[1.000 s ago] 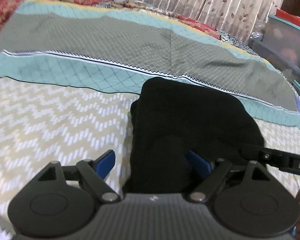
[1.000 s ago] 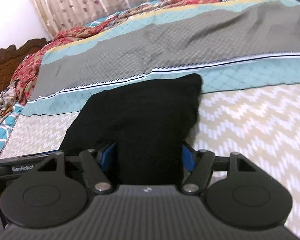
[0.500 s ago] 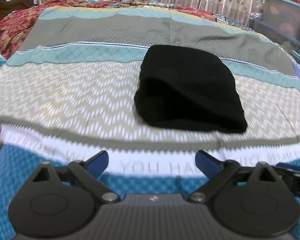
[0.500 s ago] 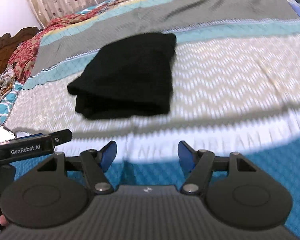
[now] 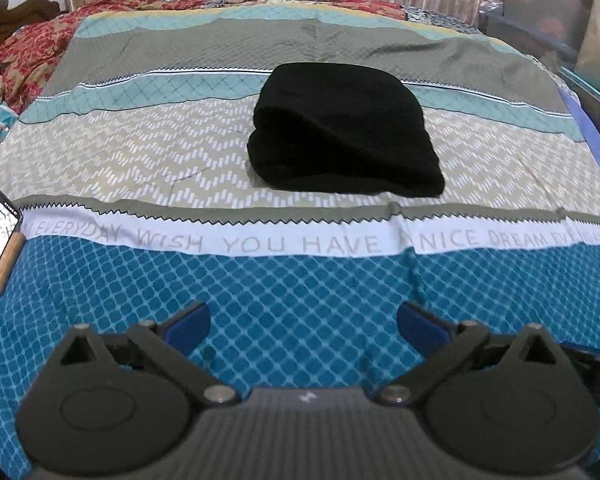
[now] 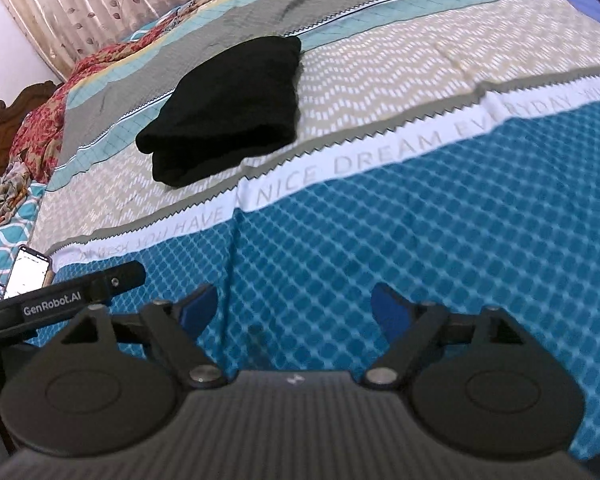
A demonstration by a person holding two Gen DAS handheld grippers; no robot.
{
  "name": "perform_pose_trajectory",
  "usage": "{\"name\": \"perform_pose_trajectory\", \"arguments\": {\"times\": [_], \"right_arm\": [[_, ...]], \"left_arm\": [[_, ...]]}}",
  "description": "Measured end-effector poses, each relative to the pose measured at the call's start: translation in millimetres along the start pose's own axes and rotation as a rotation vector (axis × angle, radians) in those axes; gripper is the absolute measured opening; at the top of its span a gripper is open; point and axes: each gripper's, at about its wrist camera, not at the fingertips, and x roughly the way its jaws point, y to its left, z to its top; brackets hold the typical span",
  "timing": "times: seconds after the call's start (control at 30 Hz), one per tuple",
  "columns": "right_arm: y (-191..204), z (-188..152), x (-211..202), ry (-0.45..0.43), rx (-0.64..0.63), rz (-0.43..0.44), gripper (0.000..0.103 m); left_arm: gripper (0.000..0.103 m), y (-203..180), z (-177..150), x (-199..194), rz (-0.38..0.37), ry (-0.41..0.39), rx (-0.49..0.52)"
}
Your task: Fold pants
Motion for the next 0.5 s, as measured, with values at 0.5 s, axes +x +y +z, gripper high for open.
{"name": "perform_pose_trajectory", "arguments": {"times": [0.5], "right_arm": [[16, -15, -16, -0.011, -0.023, -0.036, 0.091]], "left_arm": [[0.103, 4, -2, -24, 0.114, -0.045, 0.022]]}}
